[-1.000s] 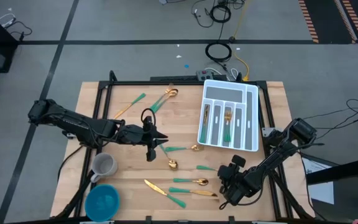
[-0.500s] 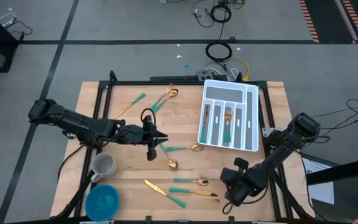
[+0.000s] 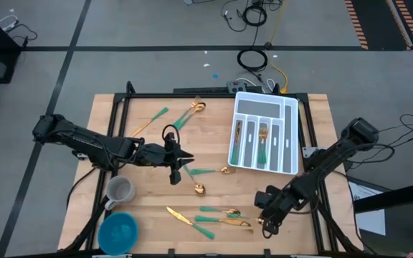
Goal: Sort silverware
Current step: Put the bottom right green spoon into the white cutlery tray
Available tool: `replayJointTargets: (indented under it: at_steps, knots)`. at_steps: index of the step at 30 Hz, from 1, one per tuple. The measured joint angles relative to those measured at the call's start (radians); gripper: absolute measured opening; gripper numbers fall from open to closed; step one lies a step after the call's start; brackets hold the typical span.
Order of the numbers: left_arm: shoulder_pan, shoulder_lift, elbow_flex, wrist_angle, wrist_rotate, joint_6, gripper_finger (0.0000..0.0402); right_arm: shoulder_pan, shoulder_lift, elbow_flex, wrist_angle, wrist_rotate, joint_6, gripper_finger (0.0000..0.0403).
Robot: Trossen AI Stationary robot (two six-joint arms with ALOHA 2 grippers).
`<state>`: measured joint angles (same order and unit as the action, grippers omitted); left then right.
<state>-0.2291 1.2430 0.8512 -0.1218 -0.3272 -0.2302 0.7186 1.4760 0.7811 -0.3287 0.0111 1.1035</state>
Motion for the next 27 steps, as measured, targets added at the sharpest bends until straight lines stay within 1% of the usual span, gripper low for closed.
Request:
replayJointTargets:
  at_steps: [3, 5, 7, 12, 16, 19, 27]
  knots:
    - [0.0, 0.0, 0.0, 0.0, 0.0, 0.0, 0.0073, -0.021, -0.001, -0.088, 0.076, 0.004, 0.062, 0.0001]
    - [0.0, 0.0, 0.0, 0.0, 0.0, 0.0, 0.0073, -0.036, -0.001, -0.131, 0.073, 0.016, 0.107, 0.0001]
    - [0.0, 0.0, 0.0, 0.0, 0.0, 0.0, 0.0073, -0.05, -0.001, -0.158, 0.077, 0.01, 0.118, 0.0001]
    - [0.0, 0.0, 0.0, 0.0, 0.0, 0.0, 0.0073, -0.102, -0.004, -0.174, 0.077, -0.004, 0.07, 0.0]
    - [0.0, 0.0, 0.0, 0.0, 0.0, 0.0, 0.0073, -0.142, -0.004, -0.173, 0.024, -0.021, 0.066, 0.0003]
    - [0.0, 0.0, 0.0, 0.0, 0.0, 0.0, 0.0073, -0.157, -0.004, -0.173, 0.018, -0.036, 0.08, 0.0025]
    - [0.0, 0.0, 0.0, 0.0, 0.0, 0.005, 0.0073, -0.163, -0.009, -0.153, 0.005, -0.038, 0.116, 0.0128]
